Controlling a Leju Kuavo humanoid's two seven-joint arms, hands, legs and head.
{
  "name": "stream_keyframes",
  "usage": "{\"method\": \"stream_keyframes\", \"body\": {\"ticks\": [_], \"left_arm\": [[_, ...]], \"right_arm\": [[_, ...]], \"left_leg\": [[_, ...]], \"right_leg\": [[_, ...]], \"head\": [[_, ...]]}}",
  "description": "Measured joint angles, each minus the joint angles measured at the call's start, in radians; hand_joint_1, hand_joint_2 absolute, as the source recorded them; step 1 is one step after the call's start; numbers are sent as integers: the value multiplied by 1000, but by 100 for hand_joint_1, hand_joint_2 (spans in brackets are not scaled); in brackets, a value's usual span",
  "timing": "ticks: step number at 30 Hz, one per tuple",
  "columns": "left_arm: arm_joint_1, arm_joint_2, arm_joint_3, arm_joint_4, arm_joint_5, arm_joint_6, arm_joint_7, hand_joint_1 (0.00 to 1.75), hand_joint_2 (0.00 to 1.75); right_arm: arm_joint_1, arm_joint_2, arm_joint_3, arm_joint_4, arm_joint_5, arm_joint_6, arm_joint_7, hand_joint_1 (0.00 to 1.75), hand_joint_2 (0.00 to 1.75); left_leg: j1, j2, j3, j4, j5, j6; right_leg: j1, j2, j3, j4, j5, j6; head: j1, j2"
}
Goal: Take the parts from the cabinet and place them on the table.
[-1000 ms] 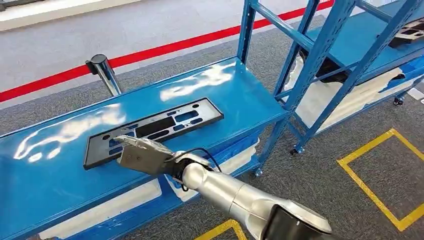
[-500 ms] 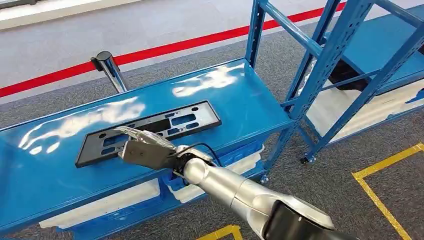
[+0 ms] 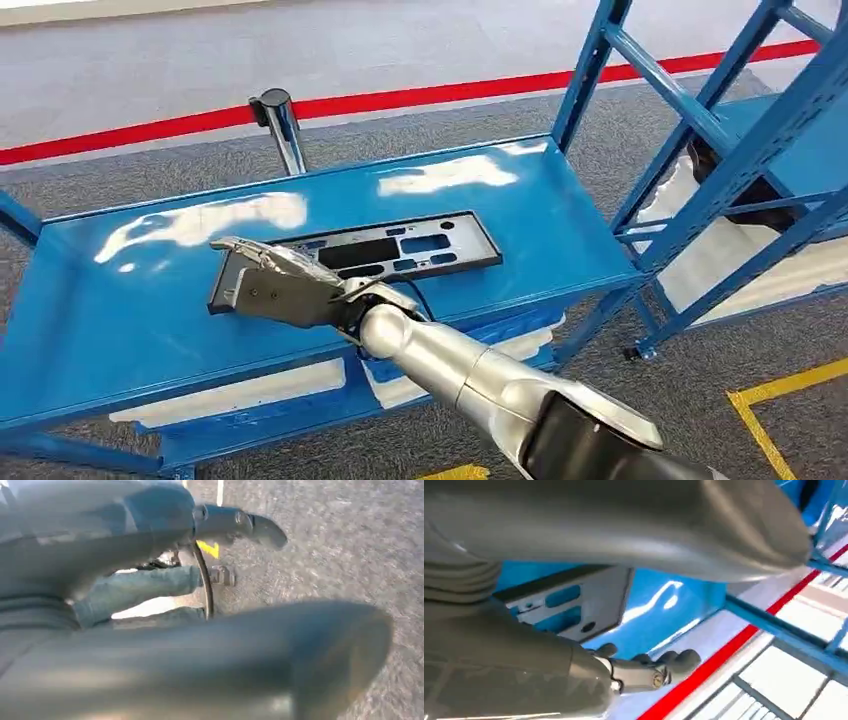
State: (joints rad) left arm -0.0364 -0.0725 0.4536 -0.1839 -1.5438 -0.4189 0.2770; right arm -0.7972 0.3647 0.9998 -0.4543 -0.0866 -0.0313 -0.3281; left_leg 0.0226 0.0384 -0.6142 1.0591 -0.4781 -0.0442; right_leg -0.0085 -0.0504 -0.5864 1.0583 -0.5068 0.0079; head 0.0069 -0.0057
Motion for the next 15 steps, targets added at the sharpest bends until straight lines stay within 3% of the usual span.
{"method": "stream_keyframes", "body": {"ticks": [1,2,9,11,15], "left_arm": [[-1,0,0,0,0,0,0,0,0],[0,0,0,0,0,0,0,0,0],[3,0,-1,0,0,0,0,0,0],[3,0,-3,0,0,0,-2,0,0],[3,0,-16,0,0,2,-5,0,0]], "right_arm": [[0,-1,0,0,8,-4,0,0,175],[0,-1,0,0,25,-19,0,0,175],[-8,-1,49,19,288,-184,85,0,175],[-14,-1,88,35,394,-238,139,0,175],[-23,-3,150,76,548,-266,204,0,175]], "left_leg": [[-3,-9,0,1,-1,1],[-6,-14,-1,1,-1,1],[-9,-14,-2,1,-3,5],[-9,-14,-2,1,-3,5],[-9,-14,-2,1,-3,5]], "right_leg": [[-1,0,5,-7,-4,-19],[-1,0,9,-15,-5,-19],[-3,0,12,-22,1,-5],[-4,0,12,-23,0,10],[-3,0,12,-23,-1,18]], "head": [[6,0],[7,0],[9,0],[9,0],[9,0]]}}
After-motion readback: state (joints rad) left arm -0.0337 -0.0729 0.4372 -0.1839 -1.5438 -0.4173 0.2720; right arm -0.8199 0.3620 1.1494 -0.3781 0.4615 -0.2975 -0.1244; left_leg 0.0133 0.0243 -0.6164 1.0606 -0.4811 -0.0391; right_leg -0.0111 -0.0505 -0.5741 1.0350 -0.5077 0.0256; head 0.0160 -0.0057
